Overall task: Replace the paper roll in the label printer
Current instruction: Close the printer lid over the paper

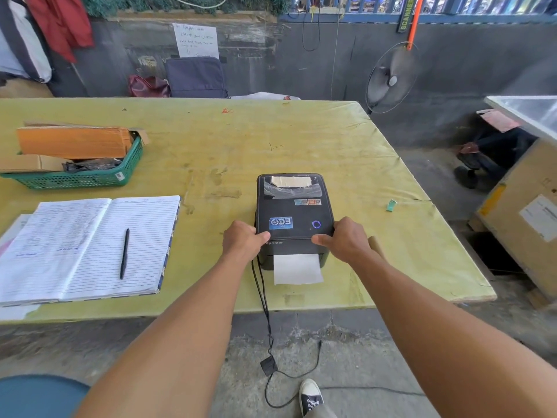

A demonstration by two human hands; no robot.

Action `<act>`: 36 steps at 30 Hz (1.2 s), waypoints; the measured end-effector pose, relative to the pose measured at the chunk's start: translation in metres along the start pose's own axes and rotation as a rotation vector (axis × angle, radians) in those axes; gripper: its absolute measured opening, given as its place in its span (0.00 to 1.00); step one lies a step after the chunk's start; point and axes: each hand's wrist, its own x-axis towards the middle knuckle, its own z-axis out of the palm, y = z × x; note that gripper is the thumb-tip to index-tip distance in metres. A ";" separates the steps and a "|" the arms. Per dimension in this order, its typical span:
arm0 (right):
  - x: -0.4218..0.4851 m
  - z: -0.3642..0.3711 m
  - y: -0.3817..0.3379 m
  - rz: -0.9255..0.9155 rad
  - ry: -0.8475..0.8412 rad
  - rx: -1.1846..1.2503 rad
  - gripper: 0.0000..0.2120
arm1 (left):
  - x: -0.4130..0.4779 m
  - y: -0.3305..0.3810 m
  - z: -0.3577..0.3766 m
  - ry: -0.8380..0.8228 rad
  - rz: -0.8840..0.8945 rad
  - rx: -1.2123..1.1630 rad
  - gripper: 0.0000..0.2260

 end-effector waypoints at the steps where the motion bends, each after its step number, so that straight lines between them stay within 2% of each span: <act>1: 0.001 0.000 0.000 0.004 -0.002 0.004 0.20 | 0.001 0.001 -0.001 -0.009 -0.019 0.008 0.16; 3: 0.003 0.000 0.002 0.010 0.003 0.006 0.21 | 0.002 0.004 -0.001 -0.022 -0.038 0.005 0.11; 5: 0.003 0.001 0.003 0.024 0.004 0.003 0.22 | 0.005 0.003 0.000 -0.027 -0.054 -0.010 0.10; 10: 0.004 0.001 0.007 0.062 -0.007 0.027 0.24 | 0.008 0.007 -0.001 -0.055 -0.102 0.023 0.19; 16: 0.006 0.003 0.009 0.080 -0.011 0.026 0.25 | 0.008 0.010 -0.003 -0.061 -0.108 0.125 0.18; 36: 0.011 0.004 0.010 0.083 -0.011 0.041 0.26 | 0.004 0.011 -0.001 -0.035 -0.133 0.111 0.19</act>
